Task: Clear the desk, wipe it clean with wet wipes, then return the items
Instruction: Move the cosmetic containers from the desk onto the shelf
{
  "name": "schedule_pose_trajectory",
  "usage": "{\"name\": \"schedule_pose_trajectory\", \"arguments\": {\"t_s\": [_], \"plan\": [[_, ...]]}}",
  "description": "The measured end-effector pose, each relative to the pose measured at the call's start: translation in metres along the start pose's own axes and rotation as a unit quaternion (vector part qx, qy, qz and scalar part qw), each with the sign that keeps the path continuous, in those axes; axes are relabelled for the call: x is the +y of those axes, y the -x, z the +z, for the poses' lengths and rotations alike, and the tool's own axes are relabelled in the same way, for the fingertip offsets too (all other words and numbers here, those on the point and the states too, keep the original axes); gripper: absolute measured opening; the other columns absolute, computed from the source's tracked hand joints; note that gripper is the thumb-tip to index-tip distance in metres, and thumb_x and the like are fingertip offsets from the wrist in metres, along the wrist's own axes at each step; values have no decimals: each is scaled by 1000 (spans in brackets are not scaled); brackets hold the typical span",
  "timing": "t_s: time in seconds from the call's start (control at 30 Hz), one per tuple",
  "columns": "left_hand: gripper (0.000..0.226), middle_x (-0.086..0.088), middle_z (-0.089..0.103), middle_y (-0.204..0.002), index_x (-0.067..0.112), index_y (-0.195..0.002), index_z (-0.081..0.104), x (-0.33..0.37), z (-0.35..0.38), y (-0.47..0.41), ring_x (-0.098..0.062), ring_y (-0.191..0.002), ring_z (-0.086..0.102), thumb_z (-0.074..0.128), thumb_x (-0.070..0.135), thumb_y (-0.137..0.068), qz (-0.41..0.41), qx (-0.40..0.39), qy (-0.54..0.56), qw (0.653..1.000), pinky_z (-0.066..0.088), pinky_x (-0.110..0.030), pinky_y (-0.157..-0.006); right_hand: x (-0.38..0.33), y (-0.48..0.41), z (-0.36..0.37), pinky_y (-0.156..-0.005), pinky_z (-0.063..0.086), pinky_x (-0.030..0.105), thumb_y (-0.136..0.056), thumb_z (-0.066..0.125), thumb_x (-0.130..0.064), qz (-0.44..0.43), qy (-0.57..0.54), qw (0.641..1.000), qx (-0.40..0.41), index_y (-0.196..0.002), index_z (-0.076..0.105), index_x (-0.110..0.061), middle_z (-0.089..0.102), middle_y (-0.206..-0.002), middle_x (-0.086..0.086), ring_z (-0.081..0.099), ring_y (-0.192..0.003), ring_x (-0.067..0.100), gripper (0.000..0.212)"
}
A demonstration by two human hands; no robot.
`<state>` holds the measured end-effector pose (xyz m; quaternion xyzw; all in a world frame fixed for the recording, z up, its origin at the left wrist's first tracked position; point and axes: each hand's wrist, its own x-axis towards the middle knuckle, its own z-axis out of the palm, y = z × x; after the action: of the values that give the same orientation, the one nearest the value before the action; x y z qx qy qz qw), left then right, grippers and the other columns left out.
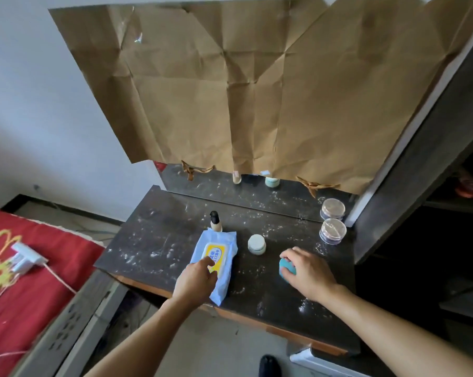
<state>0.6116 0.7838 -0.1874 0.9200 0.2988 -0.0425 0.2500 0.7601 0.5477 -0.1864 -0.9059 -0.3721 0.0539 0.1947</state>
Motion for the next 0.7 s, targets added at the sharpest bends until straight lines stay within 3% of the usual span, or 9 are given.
{"name": "schedule_pose_trajectory", "arguments": {"t_s": [0.2,0.47,0.7], "plan": [[35,2,68,-102,18,-123,54,-28,-3,-52,-21,-101,59,54,28,-89,-37,-14,21,999,49,-34,-83,-1,-67,39,-77,47,31,-84,59,-38,32,10,997,-67,-120,52,-25,55,-113,-7,55,-104,15,38],[46,-3,49,-124,16,-128,46,-28,1,-141,-24,-112,52,60,31,-87,-37,-38,-10,999,45,-35,-82,5,-130,89,-85,47,34,-77,61,-38,51,21,983,-175,-139,31,-28,38,-132,-4,40,-117,19,70],[43,-2,51,-112,17,-111,53,-21,27,-198,-24,-104,49,70,38,-77,-52,-28,37,998,43,-36,-86,9,-135,110,-82,48,29,-82,61,-34,63,41,980,-183,-138,32,-30,42,-129,-5,41,-116,17,63]]}}
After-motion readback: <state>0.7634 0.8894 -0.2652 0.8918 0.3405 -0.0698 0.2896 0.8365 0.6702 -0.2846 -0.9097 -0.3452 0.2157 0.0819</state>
